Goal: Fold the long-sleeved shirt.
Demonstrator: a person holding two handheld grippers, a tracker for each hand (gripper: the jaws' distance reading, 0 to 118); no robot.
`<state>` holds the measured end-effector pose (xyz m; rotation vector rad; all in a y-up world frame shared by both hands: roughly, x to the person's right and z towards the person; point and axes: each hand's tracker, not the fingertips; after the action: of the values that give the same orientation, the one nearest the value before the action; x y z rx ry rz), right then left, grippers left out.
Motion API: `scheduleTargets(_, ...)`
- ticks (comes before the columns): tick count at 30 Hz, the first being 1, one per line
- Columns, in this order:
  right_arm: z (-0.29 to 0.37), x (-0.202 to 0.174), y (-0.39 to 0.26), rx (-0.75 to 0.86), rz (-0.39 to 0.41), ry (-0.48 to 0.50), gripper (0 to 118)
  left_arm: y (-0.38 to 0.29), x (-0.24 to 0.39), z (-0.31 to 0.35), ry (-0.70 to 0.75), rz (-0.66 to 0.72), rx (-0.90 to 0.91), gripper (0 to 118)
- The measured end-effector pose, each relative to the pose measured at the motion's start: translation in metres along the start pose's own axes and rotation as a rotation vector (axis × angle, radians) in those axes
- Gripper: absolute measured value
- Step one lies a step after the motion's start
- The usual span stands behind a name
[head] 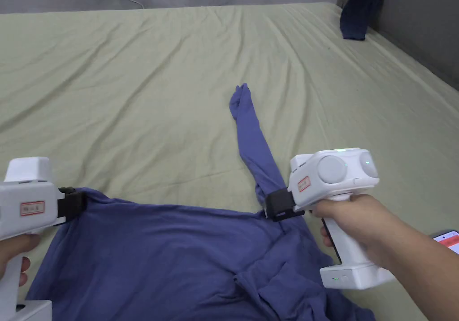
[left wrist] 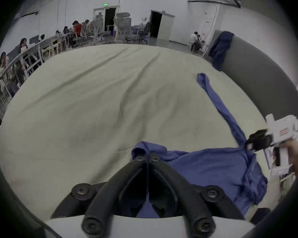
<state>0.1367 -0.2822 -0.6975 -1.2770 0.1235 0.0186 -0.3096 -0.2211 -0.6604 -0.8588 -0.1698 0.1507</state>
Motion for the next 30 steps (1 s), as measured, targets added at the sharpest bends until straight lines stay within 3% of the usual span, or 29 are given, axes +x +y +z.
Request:
scheduleTargets(2,0.000,-0.009,-0.004,0.008,0.059,-0.100,60,0.000,0.002,0.014,-0.012,-0.003,0.018,0)
scheduleTargets(3,0.006,-0.012,-0.005,0.042,0.087,-0.060,56,0.000,0.006,0.017,-0.019,-0.012,0.028,0)
scheduleTargets(4,0.013,-0.013,-0.007,0.036,0.061,-0.052,50,-0.001,0.007,0.024,-0.021,-0.013,0.038,0)
scheduleTargets(5,0.017,-0.013,-0.009,0.047,0.039,-0.037,18,-0.001,0.006,0.032,-0.040,0.005,0.048,0)
scheduleTargets(6,0.022,-0.012,-0.012,0.073,0.006,-0.010,7,-0.002,0.005,0.040,-0.087,0.054,0.051,0)
scheduleTargets(8,0.040,-0.013,-0.024,0.122,0.011,0.029,7,-0.006,0.008,0.055,-0.149,0.126,0.068,0)
scheduleTargets(11,0.086,-0.018,-0.047,0.286,0.019,0.006,7,-0.013,0.011,0.090,-0.159,0.133,0.134,0)
scheduleTargets(15,0.161,-0.027,-0.088,0.549,-0.031,0.076,7,-0.021,0.011,0.145,-0.212,0.262,0.229,0)
scheduleTargets(20,0.255,-0.045,-0.121,0.789,-0.049,0.133,7,-0.012,0.017,0.231,-0.226,0.310,0.428,0)
scheduleTargets(25,0.343,-0.060,-0.104,1.030,0.042,0.069,7,0.041,0.023,0.291,-0.218,0.251,0.574,0)
scheduleTargets(30,0.424,-0.065,-0.055,1.178,0.050,0.070,7,0.108,0.025,0.346,-0.212,0.211,0.716,0)
